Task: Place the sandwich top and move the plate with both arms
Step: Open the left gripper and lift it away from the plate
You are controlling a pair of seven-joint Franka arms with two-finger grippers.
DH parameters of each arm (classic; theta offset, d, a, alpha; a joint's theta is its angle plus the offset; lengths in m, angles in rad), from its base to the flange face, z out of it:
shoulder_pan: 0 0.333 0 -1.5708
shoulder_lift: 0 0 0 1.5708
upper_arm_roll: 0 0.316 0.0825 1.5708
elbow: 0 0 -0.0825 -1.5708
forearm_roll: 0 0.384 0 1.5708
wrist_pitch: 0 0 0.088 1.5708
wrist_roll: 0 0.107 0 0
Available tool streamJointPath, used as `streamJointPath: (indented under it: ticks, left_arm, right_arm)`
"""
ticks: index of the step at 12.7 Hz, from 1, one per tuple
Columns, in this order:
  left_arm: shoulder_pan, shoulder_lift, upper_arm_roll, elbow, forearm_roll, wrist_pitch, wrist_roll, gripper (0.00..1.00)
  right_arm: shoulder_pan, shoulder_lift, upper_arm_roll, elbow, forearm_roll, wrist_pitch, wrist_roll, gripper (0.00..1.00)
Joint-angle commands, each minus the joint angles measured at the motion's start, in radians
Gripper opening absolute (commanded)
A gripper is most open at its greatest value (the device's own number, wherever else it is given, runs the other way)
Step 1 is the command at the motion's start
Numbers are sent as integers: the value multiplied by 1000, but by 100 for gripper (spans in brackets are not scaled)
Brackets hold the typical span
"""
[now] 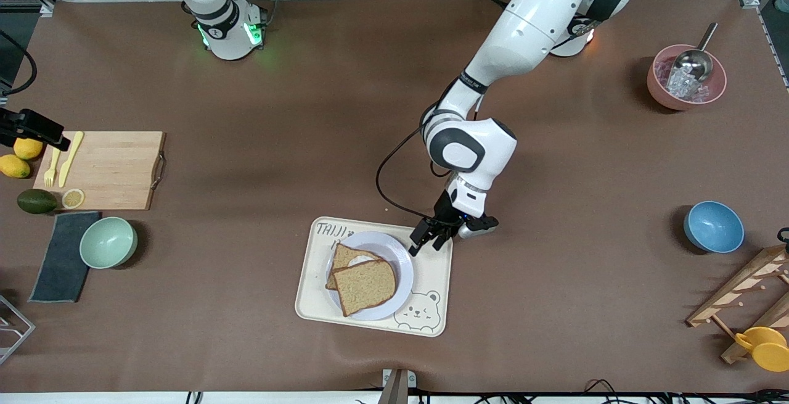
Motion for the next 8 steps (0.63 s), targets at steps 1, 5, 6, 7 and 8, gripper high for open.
streamJointPath:
  ticks: [1, 5, 6, 7, 8]
  left_arm:
    - [18, -99, 6, -97, 26, 18, 4, 100]
    - [65, -112, 12, -102, 158, 81, 6, 100]
    - [73, -113, 22, -112, 210, 124, 13, 100]
    - [111, -127, 23, -149, 282, 124, 36, 100]
    - [151, -150, 17, -187, 345, 121, 41, 100]
  right_arm:
    - [2, 13, 3, 20, -3, -5, 17, 100]
    - [2, 17, 3, 22, -1, -3, 17, 100]
    - [2, 17, 3, 22, -1, -3, 17, 100]
    - [2, 17, 3, 20, -1, -3, 17, 100]
    - [0, 24, 3, 22, -1, -3, 17, 100]
